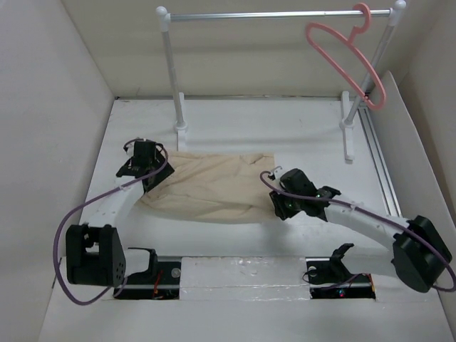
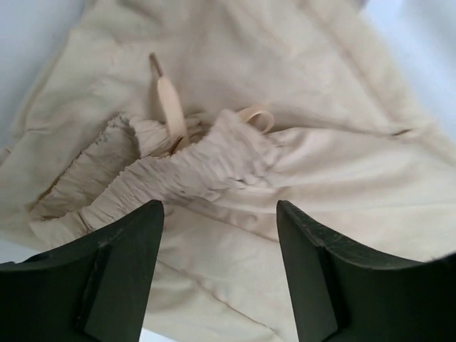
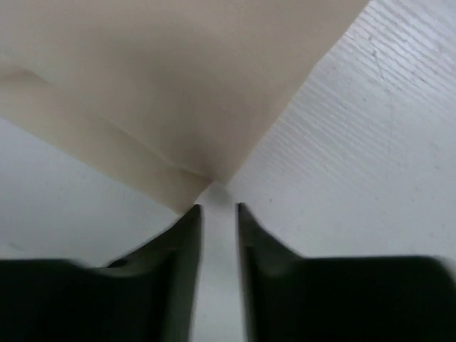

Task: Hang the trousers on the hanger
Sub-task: Fold the trousers at the center of the board, then pick up the hanger from the clothesline, then place the trousers on the hanger.

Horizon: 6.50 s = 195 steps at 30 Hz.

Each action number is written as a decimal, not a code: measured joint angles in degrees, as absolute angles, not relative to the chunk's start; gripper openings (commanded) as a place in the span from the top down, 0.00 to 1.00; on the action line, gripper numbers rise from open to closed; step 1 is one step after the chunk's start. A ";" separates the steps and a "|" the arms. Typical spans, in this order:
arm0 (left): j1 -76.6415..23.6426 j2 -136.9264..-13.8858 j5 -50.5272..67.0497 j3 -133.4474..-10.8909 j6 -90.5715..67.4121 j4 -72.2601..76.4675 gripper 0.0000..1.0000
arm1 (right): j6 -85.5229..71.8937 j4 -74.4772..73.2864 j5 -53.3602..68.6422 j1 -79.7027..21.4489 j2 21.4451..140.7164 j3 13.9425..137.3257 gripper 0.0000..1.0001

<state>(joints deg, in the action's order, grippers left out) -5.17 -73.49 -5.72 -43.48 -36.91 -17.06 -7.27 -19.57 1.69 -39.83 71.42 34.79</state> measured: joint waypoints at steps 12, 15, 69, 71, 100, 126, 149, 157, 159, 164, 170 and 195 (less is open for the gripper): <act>-35.48 -72.79 -12.97 -65.84 -36.42 -15.97 0.87 | 5.19 -39.00 3.92 -27.90 66.96 92.55 1.00; -44.88 -82.26 -13.67 -68.86 -36.03 -14.68 1.00 | 9.61 -40.95 7.09 -15.35 72.62 108.79 0.73; -49.10 -73.21 -4.64 -89.23 -32.21 -23.86 0.40 | 19.81 -31.66 0.97 -2.48 67.92 84.64 1.00; -49.19 -76.42 -4.21 -93.60 -32.42 -24.47 0.40 | 19.68 -31.11 -0.97 -4.10 65.04 80.53 1.00; -55.64 -109.49 -21.10 -123.83 -37.63 -31.53 0.46 | 7.66 -37.30 -22.02 -35.22 47.62 53.49 1.00; -56.31 -108.71 -21.06 -114.10 -41.69 -27.92 0.43 | 3.53 -42.11 -29.54 -43.05 47.22 51.16 1.00; -55.37 -108.44 -22.26 -113.38 -45.41 -28.91 1.00 | -2.39 -45.50 -33.19 -46.22 50.65 51.94 0.53; -55.42 -97.08 -18.85 -91.88 -52.42 -22.46 1.00 | -1.56 -50.17 -27.14 -46.22 50.26 56.29 0.15; -55.51 -92.25 -17.93 -84.71 -55.11 -19.59 1.00 | -1.32 -51.46 -24.21 -46.22 49.39 58.78 0.11; -57.01 -85.08 -17.54 -73.12 -59.68 -10.28 1.00 | -0.51 -51.88 -14.63 -43.44 46.50 60.73 0.09; -57.93 -88.40 -16.10 -68.84 -58.50 -5.32 1.00 | 1.76 -50.89 -3.66 -40.97 46.87 60.73 0.00; -60.31 -93.95 -32.91 -66.04 -63.90 -4.08 1.00 | -4.82 -18.52 10.33 -27.64 61.04 36.01 0.46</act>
<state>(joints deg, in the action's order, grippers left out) -60.31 -93.95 -32.91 -66.04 -63.90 -4.08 -4.82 -18.52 10.33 -27.64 61.04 36.01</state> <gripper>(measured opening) 0.033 0.507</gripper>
